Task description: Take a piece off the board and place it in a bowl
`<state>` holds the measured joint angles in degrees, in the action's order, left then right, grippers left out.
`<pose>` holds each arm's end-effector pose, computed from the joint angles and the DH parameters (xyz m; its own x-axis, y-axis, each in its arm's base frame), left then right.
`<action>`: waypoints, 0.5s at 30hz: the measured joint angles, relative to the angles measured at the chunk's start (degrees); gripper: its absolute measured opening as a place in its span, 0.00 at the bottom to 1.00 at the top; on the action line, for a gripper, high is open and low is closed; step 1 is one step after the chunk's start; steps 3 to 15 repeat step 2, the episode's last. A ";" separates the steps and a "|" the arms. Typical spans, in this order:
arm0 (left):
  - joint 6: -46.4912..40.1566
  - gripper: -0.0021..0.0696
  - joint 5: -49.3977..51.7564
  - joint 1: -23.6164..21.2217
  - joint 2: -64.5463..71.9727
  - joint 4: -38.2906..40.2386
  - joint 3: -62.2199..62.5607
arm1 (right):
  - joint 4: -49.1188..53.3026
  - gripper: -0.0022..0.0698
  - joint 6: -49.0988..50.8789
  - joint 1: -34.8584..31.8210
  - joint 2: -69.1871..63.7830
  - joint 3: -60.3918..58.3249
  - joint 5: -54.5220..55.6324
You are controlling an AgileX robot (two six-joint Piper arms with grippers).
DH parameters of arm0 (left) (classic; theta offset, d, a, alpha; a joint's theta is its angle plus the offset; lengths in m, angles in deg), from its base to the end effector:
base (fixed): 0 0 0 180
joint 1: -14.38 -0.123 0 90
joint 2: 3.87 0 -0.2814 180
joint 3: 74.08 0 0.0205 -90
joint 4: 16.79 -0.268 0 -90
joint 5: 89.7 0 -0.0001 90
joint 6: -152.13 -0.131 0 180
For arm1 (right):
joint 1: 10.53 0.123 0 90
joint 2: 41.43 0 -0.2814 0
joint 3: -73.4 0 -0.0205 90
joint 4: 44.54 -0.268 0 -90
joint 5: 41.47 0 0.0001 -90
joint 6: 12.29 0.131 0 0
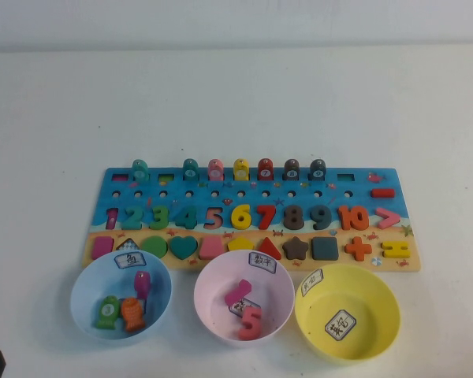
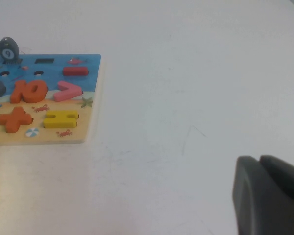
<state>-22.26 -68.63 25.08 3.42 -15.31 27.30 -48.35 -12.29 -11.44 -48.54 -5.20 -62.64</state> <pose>0.1098 -0.0220 0.1599 -0.3084 -0.0656 -0.9490 0.1580 0.9802 -0.1191 0.1118 0.0014 0.1603 -0.2895 0.0666 -0.9549 0.0109 0.9977 0.0663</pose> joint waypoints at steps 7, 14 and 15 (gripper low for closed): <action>0.00 0.02 0.00 0.00 0.00 0.00 0.00 | 0.00 0.01 0.00 0.00 0.00 0.00 0.00; 0.00 0.02 0.00 0.00 0.00 0.00 0.00 | 0.00 0.01 0.00 0.00 0.00 0.00 0.00; 0.00 0.02 0.00 0.00 0.00 0.00 0.00 | 0.00 0.01 0.00 0.00 0.00 0.00 0.00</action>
